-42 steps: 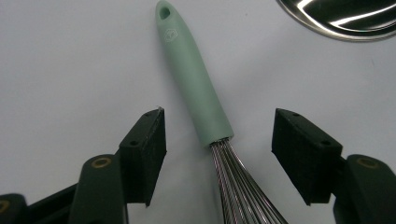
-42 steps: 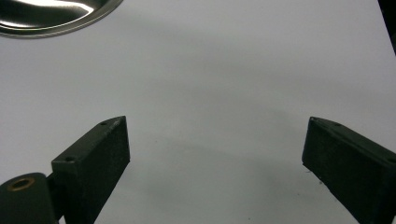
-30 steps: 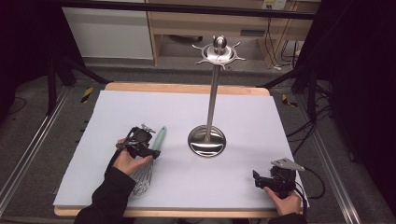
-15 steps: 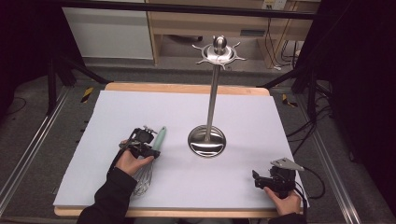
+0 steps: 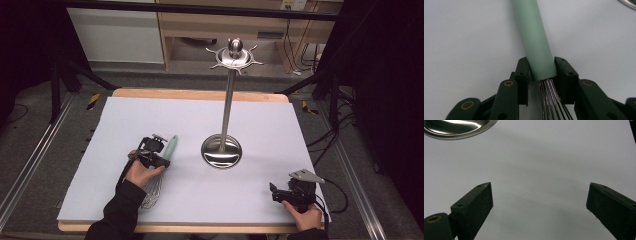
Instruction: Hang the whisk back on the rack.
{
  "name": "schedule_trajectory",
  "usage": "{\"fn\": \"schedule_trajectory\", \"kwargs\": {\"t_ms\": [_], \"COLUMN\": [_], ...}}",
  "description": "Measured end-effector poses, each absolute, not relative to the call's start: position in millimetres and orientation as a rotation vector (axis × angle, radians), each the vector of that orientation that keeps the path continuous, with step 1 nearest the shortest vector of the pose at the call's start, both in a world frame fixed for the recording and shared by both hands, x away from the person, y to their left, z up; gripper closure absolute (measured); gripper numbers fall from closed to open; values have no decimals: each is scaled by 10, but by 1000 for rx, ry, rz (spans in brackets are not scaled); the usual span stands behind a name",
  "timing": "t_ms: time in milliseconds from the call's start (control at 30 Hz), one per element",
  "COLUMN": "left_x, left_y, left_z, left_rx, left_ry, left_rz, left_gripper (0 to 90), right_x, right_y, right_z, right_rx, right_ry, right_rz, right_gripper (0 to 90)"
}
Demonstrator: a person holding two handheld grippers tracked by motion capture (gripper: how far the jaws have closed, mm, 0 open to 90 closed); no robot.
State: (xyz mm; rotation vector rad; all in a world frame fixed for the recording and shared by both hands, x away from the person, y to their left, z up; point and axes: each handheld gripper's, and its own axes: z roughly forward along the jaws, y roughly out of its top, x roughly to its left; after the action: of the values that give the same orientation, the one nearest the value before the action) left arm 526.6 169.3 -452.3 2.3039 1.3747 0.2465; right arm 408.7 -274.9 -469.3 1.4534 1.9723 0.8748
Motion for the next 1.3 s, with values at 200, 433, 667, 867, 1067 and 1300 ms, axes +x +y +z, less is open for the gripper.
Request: {"fn": "schedule_trajectory", "kwargs": {"t_ms": [200, 433, 667, 867, 1067, 1300], "left_x": [5228, 5113, 5002, 4896, 4789, 4694], "left_y": [1677, 1656, 1696, 1747, 1821, 1901], "left_z": [-4502, -4375, -4265, -4155, -4060, -3960], "left_rx": [2283, 2250, 2203, 2161, 2115, 2064], "left_ry": [1353, 1289, 1248, 1210, 1177, 1161], "left_rz": [238, 272, 290, 315, 334, 366], "left_gripper": [664, 674, 680, 684, 687, 688], "right_x": [4084, 4078, 4078, 4077, 4069, 4066], "right_y": [-2748, -2744, -2743, -2744, -2747, -2745], "right_z": [-4691, -4683, -4682, -4680, -4673, -4671], "right_rx": [1450, 1453, 1449, 1449, 1451, 1454], "right_ry": [1973, 1971, 1970, 1969, 1962, 1961], "right_rz": [876, 881, 880, 881, 886, 887], "right_gripper": [75, 75, 74, 73, 73, 73]}}
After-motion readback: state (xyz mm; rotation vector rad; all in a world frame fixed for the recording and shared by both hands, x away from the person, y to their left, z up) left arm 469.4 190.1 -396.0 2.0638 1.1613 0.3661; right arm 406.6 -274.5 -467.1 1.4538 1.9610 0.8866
